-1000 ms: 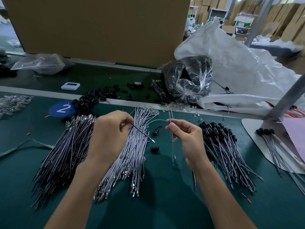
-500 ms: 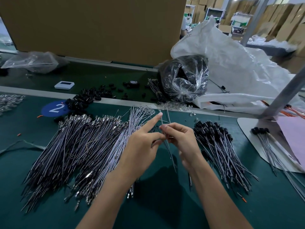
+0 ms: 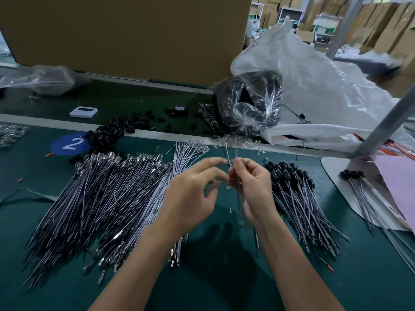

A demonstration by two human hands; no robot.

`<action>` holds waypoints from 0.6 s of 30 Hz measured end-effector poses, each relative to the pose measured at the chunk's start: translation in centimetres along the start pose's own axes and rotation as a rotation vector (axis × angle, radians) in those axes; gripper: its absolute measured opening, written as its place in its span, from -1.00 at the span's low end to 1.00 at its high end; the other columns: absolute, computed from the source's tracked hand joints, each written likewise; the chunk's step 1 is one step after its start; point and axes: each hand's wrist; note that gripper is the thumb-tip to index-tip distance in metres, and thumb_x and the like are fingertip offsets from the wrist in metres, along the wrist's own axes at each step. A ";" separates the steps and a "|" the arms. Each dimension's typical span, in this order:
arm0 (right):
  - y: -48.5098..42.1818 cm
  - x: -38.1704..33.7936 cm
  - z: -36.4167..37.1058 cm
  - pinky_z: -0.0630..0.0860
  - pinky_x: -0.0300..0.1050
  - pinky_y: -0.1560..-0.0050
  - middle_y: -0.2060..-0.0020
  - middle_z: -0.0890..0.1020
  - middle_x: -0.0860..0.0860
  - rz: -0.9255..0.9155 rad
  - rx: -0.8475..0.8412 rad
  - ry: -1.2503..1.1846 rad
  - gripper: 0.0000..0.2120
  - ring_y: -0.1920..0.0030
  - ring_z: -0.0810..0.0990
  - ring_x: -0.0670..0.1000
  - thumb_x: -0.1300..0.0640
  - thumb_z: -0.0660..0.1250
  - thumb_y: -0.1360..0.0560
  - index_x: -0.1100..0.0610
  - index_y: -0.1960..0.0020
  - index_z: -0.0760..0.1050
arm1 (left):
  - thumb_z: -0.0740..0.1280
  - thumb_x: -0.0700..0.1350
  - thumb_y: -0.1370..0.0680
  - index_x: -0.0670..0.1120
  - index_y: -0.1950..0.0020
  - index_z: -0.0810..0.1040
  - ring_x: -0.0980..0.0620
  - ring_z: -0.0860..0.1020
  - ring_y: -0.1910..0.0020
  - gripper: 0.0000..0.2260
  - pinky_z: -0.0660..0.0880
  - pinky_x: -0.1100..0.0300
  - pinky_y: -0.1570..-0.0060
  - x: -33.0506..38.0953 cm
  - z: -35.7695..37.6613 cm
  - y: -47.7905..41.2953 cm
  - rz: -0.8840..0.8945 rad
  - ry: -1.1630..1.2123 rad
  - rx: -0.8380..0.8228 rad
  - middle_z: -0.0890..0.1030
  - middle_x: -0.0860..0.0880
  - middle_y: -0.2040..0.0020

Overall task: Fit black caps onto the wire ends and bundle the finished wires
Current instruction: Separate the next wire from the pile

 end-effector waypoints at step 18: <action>-0.9 1.3 -1.0 0.39 -0.39 0.38 0.41 0.58 -0.10 -0.248 0.158 0.552 -0.86 0.45 0.45 -0.24 0.18 0.39 -0.53 0.07 0.20 0.59 | 0.49 -0.17 -0.47 -0.01 0.02 0.68 0.29 0.56 0.32 -0.88 0.47 0.45 0.21 -2.2 -0.4 -0.9 -0.488 0.158 -0.004 0.66 0.12 0.26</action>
Point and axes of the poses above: each hand's wrist, its own y-axis away from the middle knuckle, its own z-axis out of the palm, x = y × z
